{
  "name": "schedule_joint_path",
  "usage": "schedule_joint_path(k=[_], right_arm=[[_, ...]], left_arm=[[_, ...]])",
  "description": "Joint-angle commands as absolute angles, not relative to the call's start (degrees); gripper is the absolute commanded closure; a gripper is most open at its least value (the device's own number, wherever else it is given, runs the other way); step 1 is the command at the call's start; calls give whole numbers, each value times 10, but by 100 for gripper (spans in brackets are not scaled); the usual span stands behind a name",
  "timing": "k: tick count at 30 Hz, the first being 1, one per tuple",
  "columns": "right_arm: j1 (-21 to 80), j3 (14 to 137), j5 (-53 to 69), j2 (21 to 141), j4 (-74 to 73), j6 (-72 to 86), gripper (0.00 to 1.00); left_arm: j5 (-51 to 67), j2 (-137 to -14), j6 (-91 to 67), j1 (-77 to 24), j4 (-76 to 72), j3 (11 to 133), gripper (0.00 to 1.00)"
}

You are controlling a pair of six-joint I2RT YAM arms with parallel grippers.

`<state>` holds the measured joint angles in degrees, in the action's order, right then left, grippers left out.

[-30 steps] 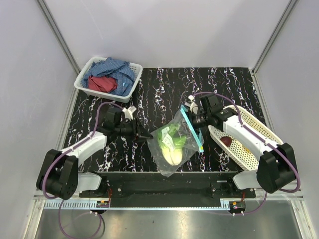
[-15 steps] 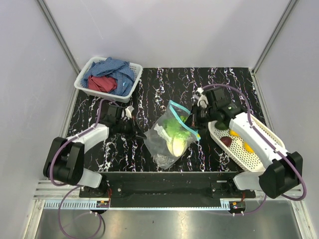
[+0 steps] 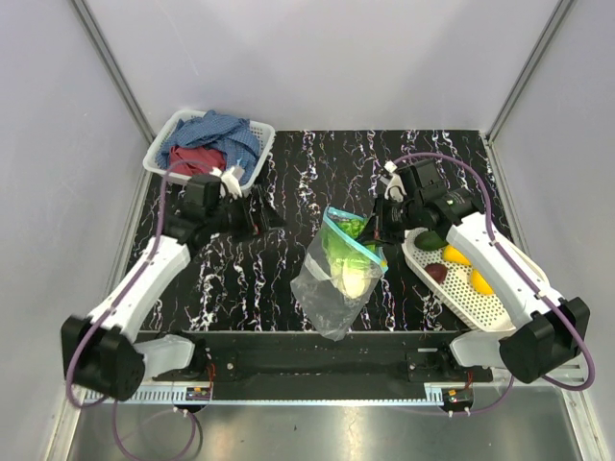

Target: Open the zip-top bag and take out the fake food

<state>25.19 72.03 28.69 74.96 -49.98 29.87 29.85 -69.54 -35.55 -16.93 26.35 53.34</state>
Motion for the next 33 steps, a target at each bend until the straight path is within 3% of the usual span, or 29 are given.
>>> schedule_joint_path(k=[1, 7, 15, 18, 19, 21, 22, 23, 25, 26, 27, 33], right_arm=[[258, 726, 313, 751, -481, 268, 100], [265, 721, 318, 749, -460, 266, 100], [265, 721, 309, 731, -450, 279, 100], [266, 721, 315, 727, -445, 282, 100], [269, 719, 314, 727, -444, 284, 100], [270, 718, 317, 725, -439, 286, 100], [272, 717, 317, 723, -437, 287, 100], [272, 718, 314, 723, -436, 290, 100], [272, 720, 298, 720, -436, 296, 100], [272, 724, 288, 718, -432, 301, 100], [272, 724, 257, 715, -426, 308, 100], [272, 699, 164, 682, -284, 387, 100]], left_arm=[[286, -661, -432, -224, 254, 621, 1], [270, -758, -467, -308, 250, 700, 1], [265, -831, -438, -323, 298, 756, 1], [265, -843, -436, -331, 297, 757, 6], [266, -845, -432, -338, 297, 759, 9], [268, -855, -421, -342, 293, 763, 26], [277, -860, -418, -344, 293, 766, 36], [281, -863, -417, -344, 293, 767, 52], [281, -859, -411, -347, 292, 765, 69], [278, -854, -409, -349, 293, 762, 88], [275, -843, -409, -350, 294, 756, 97], [274, -810, -417, -358, 295, 709, 100]])
